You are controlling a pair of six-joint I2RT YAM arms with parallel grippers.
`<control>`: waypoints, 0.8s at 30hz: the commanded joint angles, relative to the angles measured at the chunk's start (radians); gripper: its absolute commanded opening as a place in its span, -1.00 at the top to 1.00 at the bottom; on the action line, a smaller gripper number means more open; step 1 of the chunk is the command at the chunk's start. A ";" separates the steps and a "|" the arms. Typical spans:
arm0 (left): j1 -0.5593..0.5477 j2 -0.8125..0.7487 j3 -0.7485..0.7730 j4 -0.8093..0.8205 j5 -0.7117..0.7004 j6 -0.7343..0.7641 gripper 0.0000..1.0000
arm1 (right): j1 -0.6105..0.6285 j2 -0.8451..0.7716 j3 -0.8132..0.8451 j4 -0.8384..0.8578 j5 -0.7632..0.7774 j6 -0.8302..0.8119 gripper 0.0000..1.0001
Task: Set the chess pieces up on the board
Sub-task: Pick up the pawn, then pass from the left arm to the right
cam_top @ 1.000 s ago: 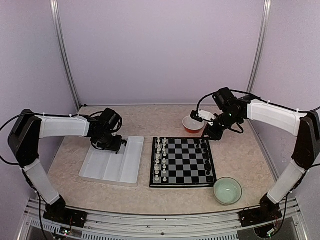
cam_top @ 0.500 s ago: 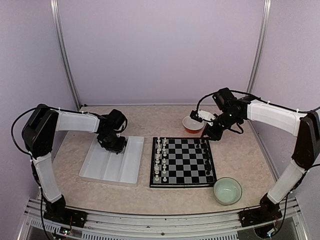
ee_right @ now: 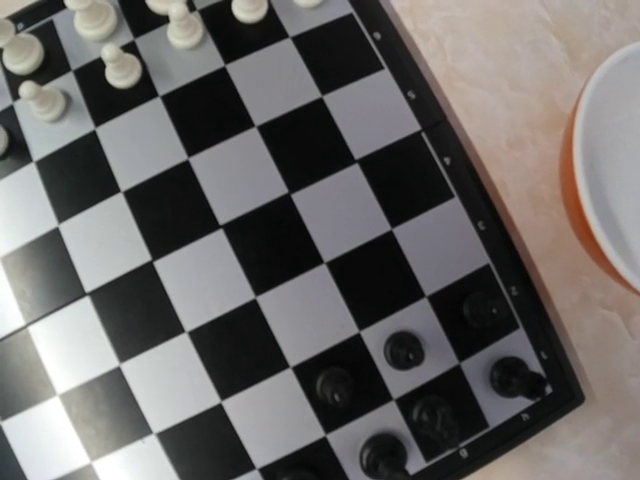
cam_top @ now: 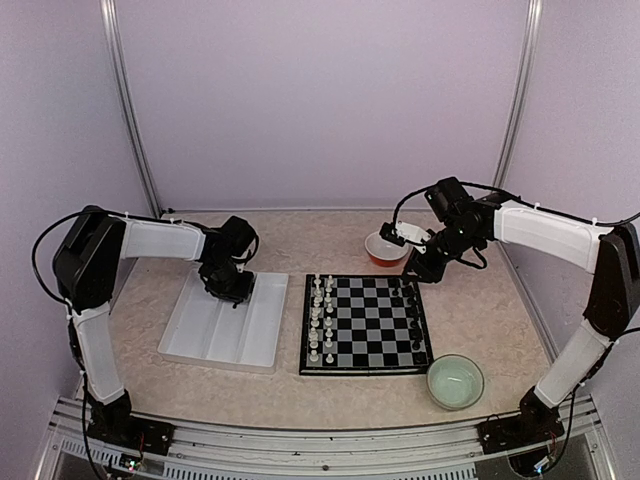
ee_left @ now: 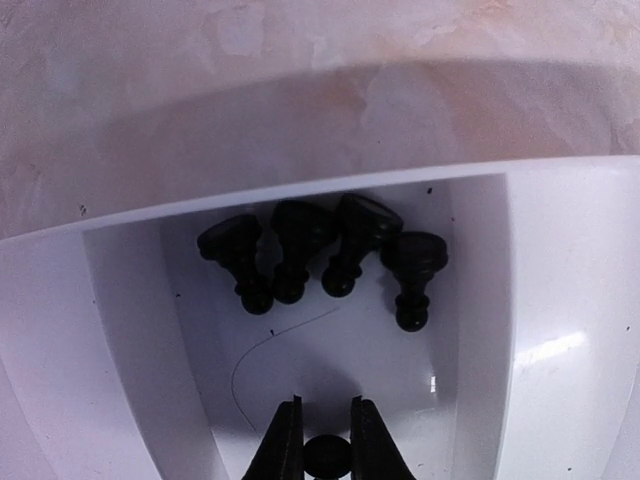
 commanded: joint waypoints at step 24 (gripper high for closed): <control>0.086 -0.259 0.056 -0.061 0.555 -0.119 0.81 | 0.602 0.272 0.390 0.265 0.310 -0.482 0.49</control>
